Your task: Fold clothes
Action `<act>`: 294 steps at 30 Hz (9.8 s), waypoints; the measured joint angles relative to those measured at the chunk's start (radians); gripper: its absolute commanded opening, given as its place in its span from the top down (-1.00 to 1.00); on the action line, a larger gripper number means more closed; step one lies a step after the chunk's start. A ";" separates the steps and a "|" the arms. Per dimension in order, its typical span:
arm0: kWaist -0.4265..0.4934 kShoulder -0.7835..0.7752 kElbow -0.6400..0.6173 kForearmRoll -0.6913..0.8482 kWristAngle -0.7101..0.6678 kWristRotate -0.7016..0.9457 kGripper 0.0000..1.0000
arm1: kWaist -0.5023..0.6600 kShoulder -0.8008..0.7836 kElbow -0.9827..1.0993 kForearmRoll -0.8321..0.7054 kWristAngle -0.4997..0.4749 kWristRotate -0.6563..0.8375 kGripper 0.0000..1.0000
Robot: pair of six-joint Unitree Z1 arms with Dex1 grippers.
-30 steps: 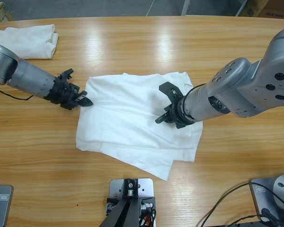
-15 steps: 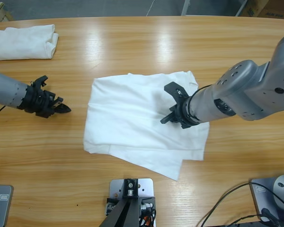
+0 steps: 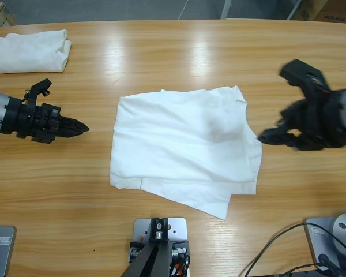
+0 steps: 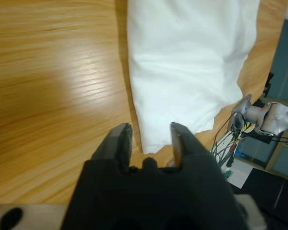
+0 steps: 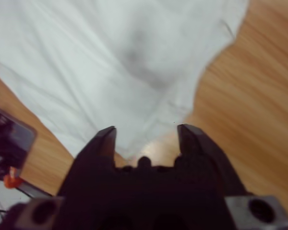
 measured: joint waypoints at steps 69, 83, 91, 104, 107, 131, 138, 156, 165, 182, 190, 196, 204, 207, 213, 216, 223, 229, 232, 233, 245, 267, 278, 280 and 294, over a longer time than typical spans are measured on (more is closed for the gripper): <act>-0.219 0.339 -0.206 -0.112 0.012 -0.214 -0.04 | 0.000 -0.034 0.198 -0.151 -0.051 0.030 -1.00; -0.272 0.376 -0.258 -0.108 0.009 -0.275 1.00 | 0.000 -0.027 0.205 -0.166 -0.061 0.030 -1.00; -0.298 0.369 -0.229 -0.117 0.105 -0.205 1.00 | 0.000 -0.027 0.211 -0.171 -0.061 0.030 -1.00; -0.206 0.167 -0.009 -0.060 0.265 -0.211 1.00 | 0.000 -0.029 0.223 -0.181 -0.061 0.030 -1.00; -0.150 0.113 0.026 0.001 0.288 -0.186 1.00 | 0.000 -0.029 0.223 -0.182 -0.061 0.030 -1.00; -0.006 -0.122 -0.315 0.556 0.353 -0.096 1.00 | 0.000 -0.026 0.250 -0.205 -0.061 0.044 -0.99; -0.157 -0.114 -0.493 0.635 0.380 -0.093 1.00 | 0.000 0.004 0.259 -0.225 -0.060 0.046 -0.99; -0.376 0.073 -0.746 0.721 0.285 -0.005 1.00 | 0.000 0.014 0.314 -0.344 0.007 0.053 -0.99; -0.406 0.179 -0.795 0.721 0.152 0.041 1.00 | 0.000 0.014 0.330 -0.349 0.009 0.053 -0.99; -0.444 0.333 -0.856 0.721 0.062 0.048 1.00 | 0.000 0.018 0.342 -0.378 0.009 0.053 -1.00; -0.445 0.362 -0.887 0.702 0.062 0.033 1.00 | 0.000 0.025 0.343 -0.378 0.009 0.052 -1.00; -0.445 0.362 -0.886 0.688 0.062 0.022 -0.98 | 0.001 0.025 0.343 -0.378 0.005 0.052 -1.00; -0.445 0.302 -0.767 0.497 0.066 0.043 -1.00 | 0.029 0.025 0.343 -0.376 -0.014 0.052 -1.00; -0.442 0.239 -0.703 0.429 0.124 0.021 -0.99 | 0.035 0.025 0.343 -0.373 -0.016 0.052 -0.99; -0.382 0.146 -0.532 0.388 0.258 0.104 -0.57 | 0.107 0.024 0.262 -0.278 -0.038 0.043 -0.38; -0.369 0.145 -0.501 0.388 0.297 0.247 -0.36 | 0.165 0.025 0.142 -0.199 -0.044 0.021 0.55; -0.366 0.175 -0.570 0.393 0.341 0.427 1.00 | 0.210 0.125 -0.028 -0.143 0.009 -0.006 1.00; -0.365 0.222 -0.661 0.471 0.380 0.564 1.00 | 0.274 0.282 -0.152 -0.152 0.053 0.033 1.00; -0.365 0.263 -0.673 0.488 0.389 0.601 1.00 | 0.322 0.361 -0.208 -0.185 0.060 0.076 1.00; -0.365 0.277 -0.678 0.497 0.390 0.606 1.00 | 0.342 0.386 -0.222 -0.200 0.060 0.092 1.00; -0.337 0.364 -0.743 0.509 0.419 0.596 1.00 | 0.427 0.515 -0.236 -0.258 0.058 0.161 1.00; -0.328 0.484 -0.794 0.509 0.506 0.527 1.00 | 0.452 0.628 -0.219 -0.265 0.040 0.193 1.00; -0.135 0.259 -0.727 0.564 0.521 0.527 -0.93 | 0.457 0.459 -0.218 -0.130 -0.044 0.162 -0.99; -0.128 0.152 -0.696 0.565 0.521 0.521 -0.89 | 0.457 0.392 -0.256 -0.077 -0.056 0.137 -0.93; -0.290 -0.147 -0.280 0.507 0.435 0.505 -0.93 | 0.233 0.212 -0.348 0.215 -0.083 0.031 -1.00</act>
